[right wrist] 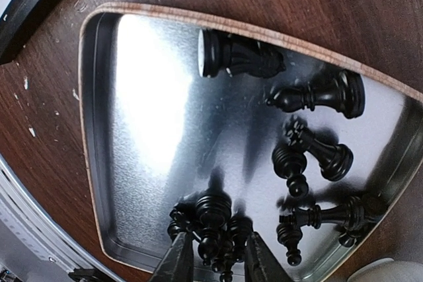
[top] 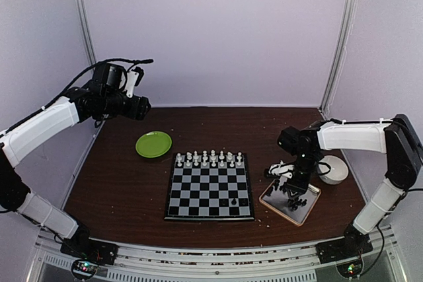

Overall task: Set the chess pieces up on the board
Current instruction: Pick up the pawn from the storage box, then place the pawn at c8.

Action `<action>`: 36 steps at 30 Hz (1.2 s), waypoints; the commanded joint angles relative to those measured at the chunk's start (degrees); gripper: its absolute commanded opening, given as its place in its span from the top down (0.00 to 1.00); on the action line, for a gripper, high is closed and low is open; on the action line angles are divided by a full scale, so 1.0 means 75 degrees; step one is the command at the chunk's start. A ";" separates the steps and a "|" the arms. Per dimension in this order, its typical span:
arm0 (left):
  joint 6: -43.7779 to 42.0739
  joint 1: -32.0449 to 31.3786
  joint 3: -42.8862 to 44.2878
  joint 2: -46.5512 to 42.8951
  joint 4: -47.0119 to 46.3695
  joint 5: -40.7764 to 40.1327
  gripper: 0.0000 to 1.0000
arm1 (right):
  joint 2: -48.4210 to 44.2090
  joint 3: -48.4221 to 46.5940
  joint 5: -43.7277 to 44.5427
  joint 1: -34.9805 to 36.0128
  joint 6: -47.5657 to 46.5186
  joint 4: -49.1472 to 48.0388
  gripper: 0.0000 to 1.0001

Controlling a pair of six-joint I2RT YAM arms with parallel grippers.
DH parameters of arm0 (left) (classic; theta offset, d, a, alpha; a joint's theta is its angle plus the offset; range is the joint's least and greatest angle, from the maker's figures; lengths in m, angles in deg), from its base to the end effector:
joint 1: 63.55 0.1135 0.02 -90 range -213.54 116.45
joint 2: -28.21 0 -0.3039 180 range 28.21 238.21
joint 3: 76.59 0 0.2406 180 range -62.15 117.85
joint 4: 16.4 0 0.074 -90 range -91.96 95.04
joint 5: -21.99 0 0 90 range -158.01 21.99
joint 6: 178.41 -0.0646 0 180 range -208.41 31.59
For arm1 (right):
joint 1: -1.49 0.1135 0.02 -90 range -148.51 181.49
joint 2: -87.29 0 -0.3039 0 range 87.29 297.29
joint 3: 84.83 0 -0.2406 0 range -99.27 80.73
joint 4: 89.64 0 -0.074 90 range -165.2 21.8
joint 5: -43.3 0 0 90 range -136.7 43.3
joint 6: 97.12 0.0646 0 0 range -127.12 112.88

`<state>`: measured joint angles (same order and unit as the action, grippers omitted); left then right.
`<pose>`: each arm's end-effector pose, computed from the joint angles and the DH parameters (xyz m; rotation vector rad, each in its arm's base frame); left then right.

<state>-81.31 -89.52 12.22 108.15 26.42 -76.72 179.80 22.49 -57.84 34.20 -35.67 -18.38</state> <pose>0.2911 -0.1309 0.3728 0.2675 2.1438 -0.1694 0.2095 0.1494 0.1981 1.5775 -2.6698 -0.3012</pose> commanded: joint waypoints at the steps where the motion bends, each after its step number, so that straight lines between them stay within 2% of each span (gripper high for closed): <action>1: 0.0068 -0.0025 0.0098 0.0027 -0.0213 0.0083 0.26 | 0.0177 0.0011 -0.0097 -0.0025 -0.0037 -0.0082 0.73; 15: 0.0062 -0.0018 0.0104 0.0026 -0.0198 0.0073 0.26 | 0.0315 -0.0177 -0.0237 -0.0025 0.0033 -0.0105 0.92; 29: 0.0063 -0.0028 0.0104 0.0003 -0.0201 0.0071 0.26 | 0.0205 -0.0961 -0.0279 0.0038 0.0116 0.0099 0.95; 36: 0.0068 -0.0025 0.0113 0.0028 -0.0198 0.0105 0.26 | 0.0124 -0.1388 -0.0308 0.0446 0.0134 0.0345 0.95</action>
<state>-81.27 -89.52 12.22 108.15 26.42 -76.72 181.74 15.43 -59.72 35.21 -35.19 -17.58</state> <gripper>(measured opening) 0.739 0.084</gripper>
